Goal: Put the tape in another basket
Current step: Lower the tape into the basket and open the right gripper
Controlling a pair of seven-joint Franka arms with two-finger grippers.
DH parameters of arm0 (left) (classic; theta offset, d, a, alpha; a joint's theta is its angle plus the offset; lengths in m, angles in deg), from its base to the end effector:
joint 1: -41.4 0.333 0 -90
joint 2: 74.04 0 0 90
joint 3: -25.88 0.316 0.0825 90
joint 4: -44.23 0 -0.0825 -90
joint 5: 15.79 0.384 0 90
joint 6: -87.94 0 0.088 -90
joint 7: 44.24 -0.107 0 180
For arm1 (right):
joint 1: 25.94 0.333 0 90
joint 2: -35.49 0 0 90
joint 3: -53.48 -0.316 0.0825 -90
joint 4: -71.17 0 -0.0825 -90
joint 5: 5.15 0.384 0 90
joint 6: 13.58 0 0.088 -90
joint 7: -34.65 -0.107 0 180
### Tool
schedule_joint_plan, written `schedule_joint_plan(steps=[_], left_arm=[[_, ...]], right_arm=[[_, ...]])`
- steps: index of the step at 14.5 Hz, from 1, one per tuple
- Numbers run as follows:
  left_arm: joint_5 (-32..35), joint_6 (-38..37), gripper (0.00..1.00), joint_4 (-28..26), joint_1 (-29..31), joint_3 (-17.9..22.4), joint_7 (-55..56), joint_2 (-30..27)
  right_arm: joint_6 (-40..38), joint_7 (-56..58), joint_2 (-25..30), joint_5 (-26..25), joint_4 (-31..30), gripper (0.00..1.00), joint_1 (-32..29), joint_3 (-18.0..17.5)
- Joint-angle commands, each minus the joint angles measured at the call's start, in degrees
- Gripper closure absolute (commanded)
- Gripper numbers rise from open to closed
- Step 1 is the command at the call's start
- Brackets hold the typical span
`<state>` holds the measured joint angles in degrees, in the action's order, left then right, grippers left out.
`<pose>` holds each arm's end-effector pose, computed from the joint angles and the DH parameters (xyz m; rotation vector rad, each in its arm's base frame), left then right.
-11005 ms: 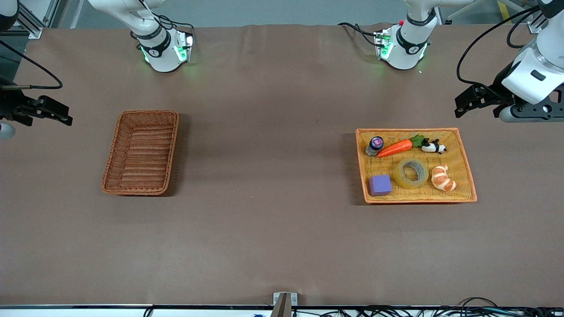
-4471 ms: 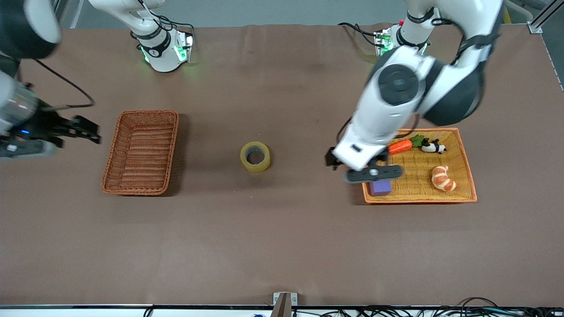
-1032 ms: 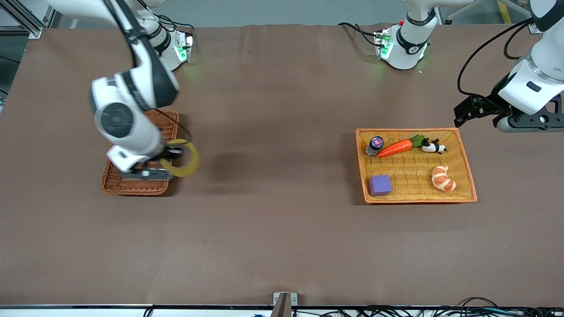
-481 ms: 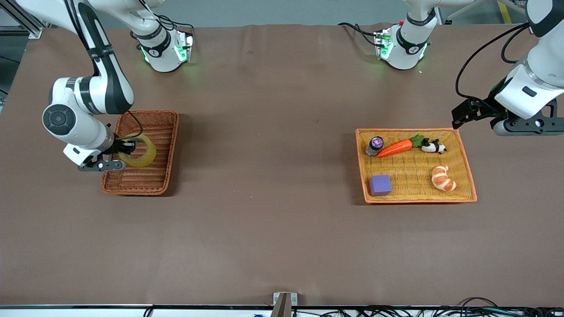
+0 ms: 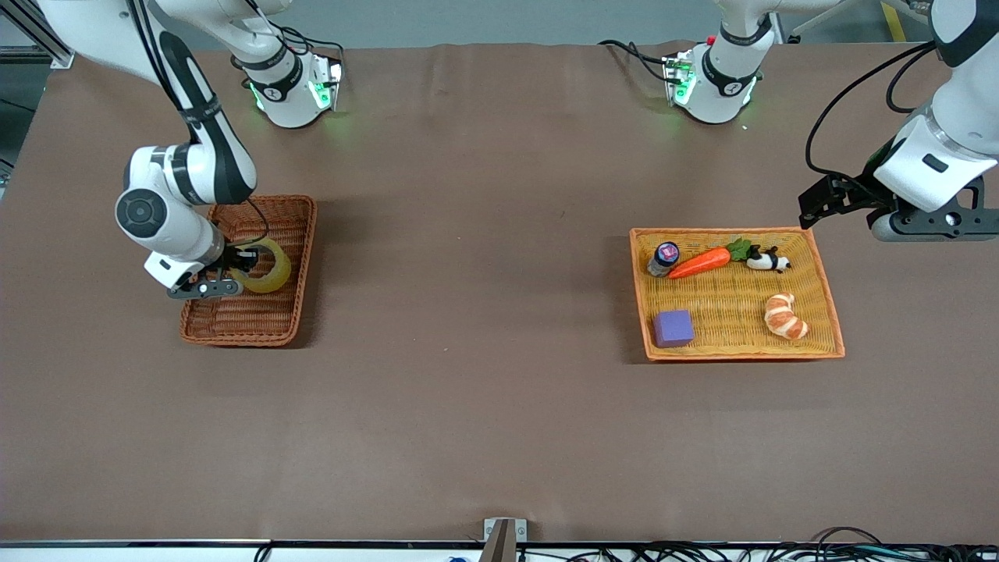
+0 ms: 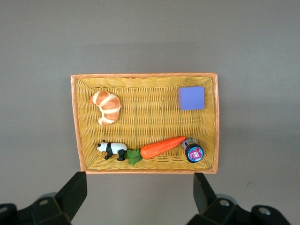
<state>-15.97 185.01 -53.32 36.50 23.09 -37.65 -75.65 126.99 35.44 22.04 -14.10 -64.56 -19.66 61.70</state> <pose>0.5491 -0.0748 0.5882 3.1371 -0.0295 0.0303 0.4923 -0.0187 0.2159 3.0085 0.1649 -0.2302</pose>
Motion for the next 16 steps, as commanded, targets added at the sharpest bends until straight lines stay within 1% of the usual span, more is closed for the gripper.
schedule_joint_plan(steps=[1, 2, 3, 4, 5, 6, 8, 9, 10, 11, 13, 15, 16], left_arm=[[0.5, 0.0, 0.0, 0.3, -0.1, 0.0, -0.1, 0.0], [0.5, 0.0, 0.0, 0.3, 0.0, 0.0, -0.1, 0.0], [0.5, 0.1, 0.0, 0.3, 0.2, 0.0, -0.1, 0.0], [0.5, 0.1, 0.0, 0.3, 0.2, 0.0, -0.1, 0.1], [0.5, 0.1, 0.0, 0.3, 0.2, 0.0, -0.1, 0.1], [0.5, 0.2, 0.0, 0.3, 0.2, 0.0, -0.1, 0.1], [0.5, 0.3, 0.0, 0.3, 0.1, 0.0, -0.1, 0.1], [0.5, 0.3, 0.0, 0.3, 0.1, 0.0, -0.1, 0.2], [0.5, 0.3, 0.0, 0.4, 0.2, 0.0, -0.1, 0.4], [0.5, 0.3, 0.0, 1.0, 0.2, 0.0, -0.2, 0.6], [0.5, 0.3, 0.0, 1.0, 0.2, 0.0, -0.1, 0.8], [0.5, 0.3, 0.0, 1.0, 0.2, -0.1, -0.2, 0.8], [0.5, 0.3, 0.0, 1.1, 0.2, 0.0, -0.2, 0.8]], right_arm=[[0.9, 1.3, -0.5, -0.3, -0.4, 0.91, -1.2, -0.2], [1.8, 2.4, -0.8, -0.4, -0.3, 0.89, -1.5, -0.1], [2.4, 4.7, -1.5, -0.4, -0.2, 0.74, -1.5, 0.8], [2.5, 5.1, -1.9, -0.4, 0.1, 0.34, -1.5, 1.4], [2.2, 5.0, -1.8, -0.4, 0.5, 0.0, -1.4, 1.4], [1.3, 5.7, -1.8, -0.4, 1.9, 0.0, -1.3, 1.4], [-3.9, 5.4, -1.2, -0.4, 6.5, 0.0, -1.1, 1.1], [-8.3, 4.8, -0.6, -0.3, 10.8, 0.0, -0.9, 0.2], [-14.2, 4.8, 0.2, -0.2, 16.4, 0.0, -1.2, -1.5], [-19.8, 4.3, 0.4, 0.7, 21.2, 0.0, -1.5, -2.5], [-26.7, 4.8, 1.8, 5.5, 28.6, 0.0, -2.8, -2.5], [-34.0, 4.8, 3.6, 6.0, 34.3, 0.0, -3.0, -2.6], [-38.8, 4.2, 4.6, 6.2, 37.8, 0.0, -3.1, -2.6]])
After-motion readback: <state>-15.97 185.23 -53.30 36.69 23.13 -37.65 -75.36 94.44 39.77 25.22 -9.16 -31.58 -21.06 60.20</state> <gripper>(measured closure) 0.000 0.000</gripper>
